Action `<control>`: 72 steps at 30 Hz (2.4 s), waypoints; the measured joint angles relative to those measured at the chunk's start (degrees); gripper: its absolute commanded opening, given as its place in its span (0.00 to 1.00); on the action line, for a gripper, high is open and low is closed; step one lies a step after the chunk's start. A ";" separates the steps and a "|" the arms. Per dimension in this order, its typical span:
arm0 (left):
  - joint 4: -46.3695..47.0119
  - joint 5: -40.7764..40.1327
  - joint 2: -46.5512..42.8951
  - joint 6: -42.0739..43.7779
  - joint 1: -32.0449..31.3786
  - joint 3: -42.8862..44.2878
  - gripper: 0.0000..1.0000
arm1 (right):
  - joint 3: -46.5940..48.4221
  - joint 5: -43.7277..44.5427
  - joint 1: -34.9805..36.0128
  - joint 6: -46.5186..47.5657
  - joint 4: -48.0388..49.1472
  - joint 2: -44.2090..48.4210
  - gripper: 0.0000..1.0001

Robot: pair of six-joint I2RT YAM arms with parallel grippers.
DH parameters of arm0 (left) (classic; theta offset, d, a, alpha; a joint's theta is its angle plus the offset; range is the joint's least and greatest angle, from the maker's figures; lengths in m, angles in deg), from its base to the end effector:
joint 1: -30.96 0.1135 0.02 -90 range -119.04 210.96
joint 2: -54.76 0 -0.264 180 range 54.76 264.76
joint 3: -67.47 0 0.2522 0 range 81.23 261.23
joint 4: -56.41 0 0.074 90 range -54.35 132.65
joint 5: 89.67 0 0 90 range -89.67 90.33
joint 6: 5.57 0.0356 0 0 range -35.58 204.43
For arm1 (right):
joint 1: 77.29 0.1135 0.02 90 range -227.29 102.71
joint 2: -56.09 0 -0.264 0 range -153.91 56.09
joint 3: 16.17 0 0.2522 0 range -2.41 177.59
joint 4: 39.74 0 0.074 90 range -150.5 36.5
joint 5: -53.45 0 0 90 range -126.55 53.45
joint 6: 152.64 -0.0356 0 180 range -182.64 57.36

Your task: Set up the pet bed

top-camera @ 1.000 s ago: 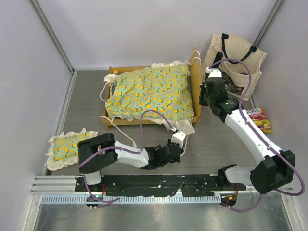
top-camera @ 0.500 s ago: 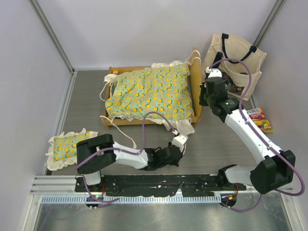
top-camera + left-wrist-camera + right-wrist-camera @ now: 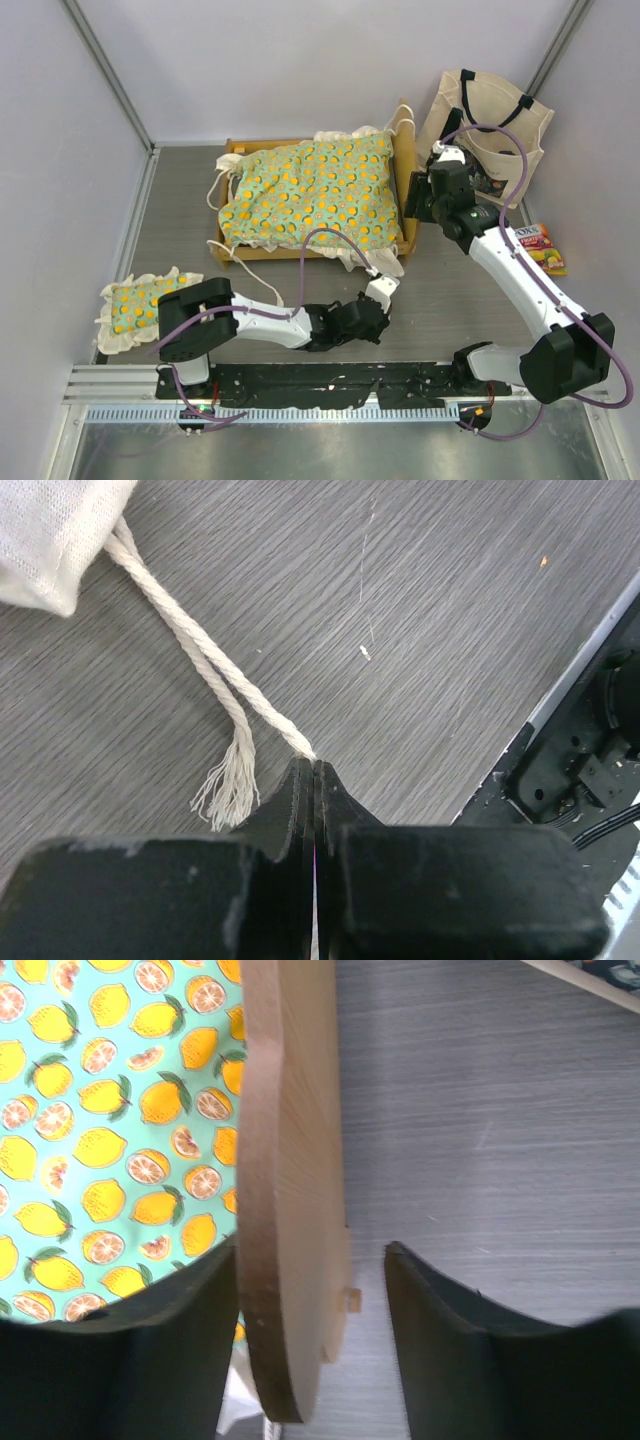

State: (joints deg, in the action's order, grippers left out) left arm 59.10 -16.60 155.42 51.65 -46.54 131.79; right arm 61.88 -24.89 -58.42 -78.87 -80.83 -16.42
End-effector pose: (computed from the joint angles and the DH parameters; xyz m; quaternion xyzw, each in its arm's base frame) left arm 0.0885 -0.3511 0.1636 0.2674 0.8328 -0.3090 0.3734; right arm 0.2675 0.0838 0.3263 0.0261 0.8855 0.0511 0.4612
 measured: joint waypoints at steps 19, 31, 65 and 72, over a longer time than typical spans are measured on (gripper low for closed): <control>-4.96 4.63 -7.39 -3.43 3.65 -3.98 0.66 | -14.12 -7.26 -1.01 -14.08 -14.84 28.26 0.67; -15.19 1.62 -12.68 9.14 17.75 9.01 0.73 | -27.76 -16.83 -0.66 -20.41 -12.61 28.26 0.63; -12.41 3.98 2.12 46.49 17.68 17.25 0.27 | -30.62 -18.14 2.40 -22.49 -8.22 26.49 0.64; -13.18 3.87 2.12 47.52 17.73 18.60 0.02 | -31.54 -17.64 2.40 -21.79 -8.28 26.49 0.63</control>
State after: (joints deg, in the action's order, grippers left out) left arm 45.92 -12.73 157.54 99.17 -28.81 150.40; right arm 30.34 -42.53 -56.01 -100.66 -89.12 10.07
